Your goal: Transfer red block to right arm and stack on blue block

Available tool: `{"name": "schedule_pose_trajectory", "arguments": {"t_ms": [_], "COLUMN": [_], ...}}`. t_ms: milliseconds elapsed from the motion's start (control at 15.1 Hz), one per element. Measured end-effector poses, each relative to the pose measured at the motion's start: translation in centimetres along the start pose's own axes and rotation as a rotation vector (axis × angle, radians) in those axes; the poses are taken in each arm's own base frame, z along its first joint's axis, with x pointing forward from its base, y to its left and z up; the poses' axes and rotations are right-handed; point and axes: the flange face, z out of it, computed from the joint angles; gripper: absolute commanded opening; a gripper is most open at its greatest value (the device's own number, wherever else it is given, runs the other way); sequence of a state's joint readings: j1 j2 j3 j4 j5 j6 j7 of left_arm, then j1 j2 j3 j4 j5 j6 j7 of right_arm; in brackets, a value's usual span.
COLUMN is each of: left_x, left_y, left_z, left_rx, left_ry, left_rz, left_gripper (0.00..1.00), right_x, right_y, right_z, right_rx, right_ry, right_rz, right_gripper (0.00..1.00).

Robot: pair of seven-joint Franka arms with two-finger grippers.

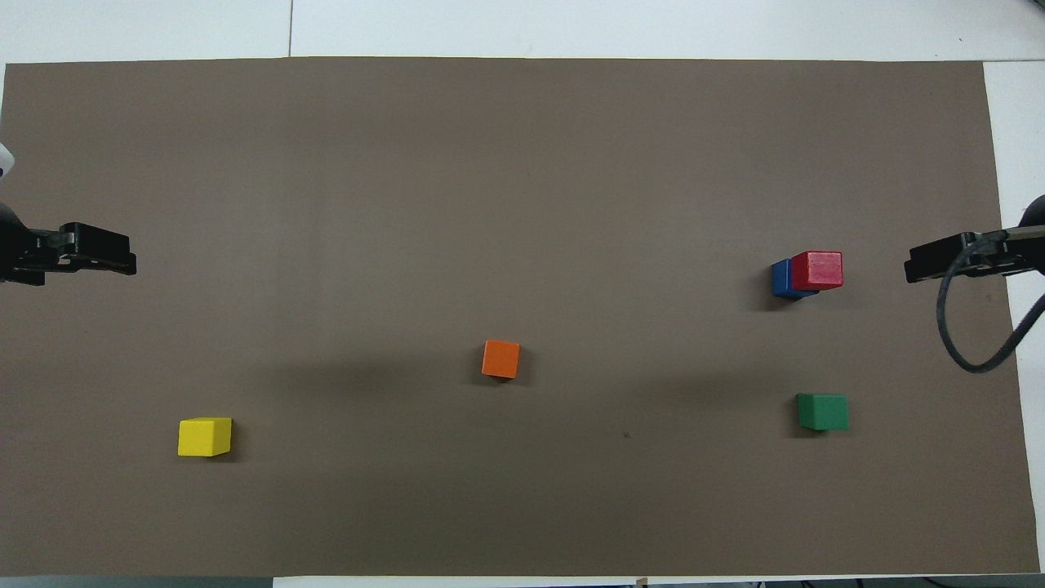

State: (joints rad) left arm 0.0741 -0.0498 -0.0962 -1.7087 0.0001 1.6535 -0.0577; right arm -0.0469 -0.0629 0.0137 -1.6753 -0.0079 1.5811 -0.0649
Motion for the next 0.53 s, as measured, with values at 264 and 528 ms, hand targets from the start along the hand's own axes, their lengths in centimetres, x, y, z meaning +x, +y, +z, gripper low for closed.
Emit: {"name": "schedule_pose_trajectory", "arguments": {"t_ms": [264, 528], "left_x": [0.0, 0.0], "left_y": [0.0, 0.0], "left_z": [0.0, 0.0], "left_rx": [0.0, 0.0], "left_ry": [0.0, 0.0], "left_rz": [0.0, 0.0], "left_gripper": [1.0, 1.0], "right_x": [0.0, -0.1], "right_y": [1.3, 2.0], "right_z": [-0.5, -0.9], "right_rx": [0.011, 0.012], "right_ry": [0.012, 0.008], "right_rz": [0.015, 0.029], "right_gripper": [1.0, 1.0]}}
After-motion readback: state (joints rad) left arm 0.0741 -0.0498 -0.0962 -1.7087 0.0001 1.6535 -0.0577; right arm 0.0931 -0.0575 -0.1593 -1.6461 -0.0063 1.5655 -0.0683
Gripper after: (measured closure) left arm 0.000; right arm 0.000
